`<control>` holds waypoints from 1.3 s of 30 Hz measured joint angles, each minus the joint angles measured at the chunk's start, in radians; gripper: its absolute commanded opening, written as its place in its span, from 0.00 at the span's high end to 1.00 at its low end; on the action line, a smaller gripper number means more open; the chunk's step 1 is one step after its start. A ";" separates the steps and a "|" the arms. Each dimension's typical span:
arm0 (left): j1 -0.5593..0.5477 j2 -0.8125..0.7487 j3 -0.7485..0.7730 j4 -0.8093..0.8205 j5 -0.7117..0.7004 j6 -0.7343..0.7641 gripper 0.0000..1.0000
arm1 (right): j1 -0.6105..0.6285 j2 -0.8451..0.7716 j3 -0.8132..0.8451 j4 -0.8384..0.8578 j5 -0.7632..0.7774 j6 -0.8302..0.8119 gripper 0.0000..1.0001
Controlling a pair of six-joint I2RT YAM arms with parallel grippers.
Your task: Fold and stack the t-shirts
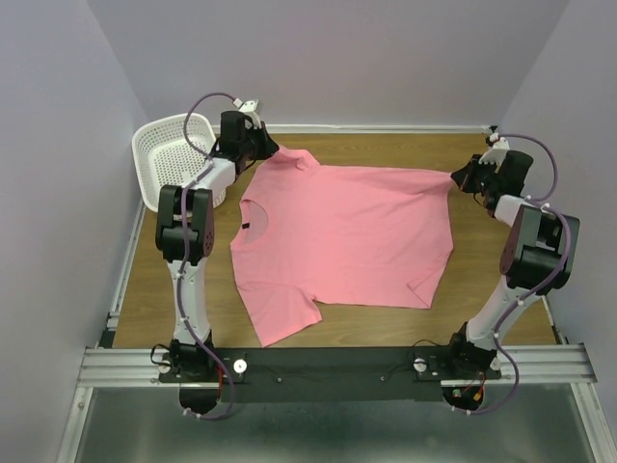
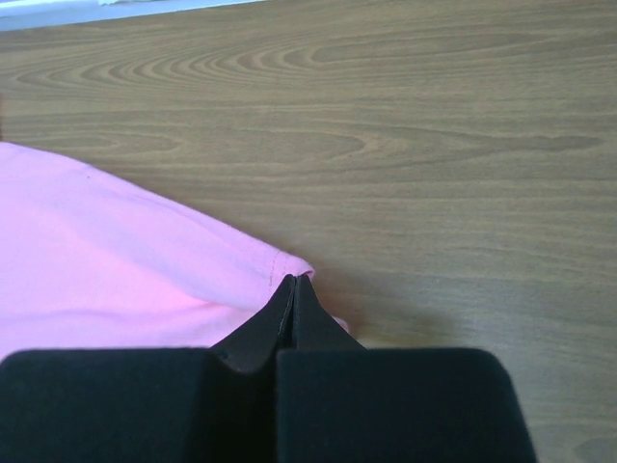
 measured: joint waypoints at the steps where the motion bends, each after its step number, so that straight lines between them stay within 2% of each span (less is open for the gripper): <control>1: 0.000 -0.029 -0.031 0.011 0.005 0.002 1.00 | -0.004 -0.005 -0.008 0.001 -0.010 0.000 0.99; 12: 0.008 -0.265 -0.268 0.156 0.042 0.018 1.00 | -0.011 -0.021 -0.071 0.005 -0.082 -0.001 0.99; 18: 0.020 -0.326 -0.368 0.180 0.051 0.018 1.00 | -0.031 -0.047 -0.078 0.005 -0.096 -0.001 1.00; 39: 0.065 -0.491 -0.495 0.186 0.058 0.021 1.00 | -0.071 -0.071 -0.088 -0.003 -0.109 -0.002 1.00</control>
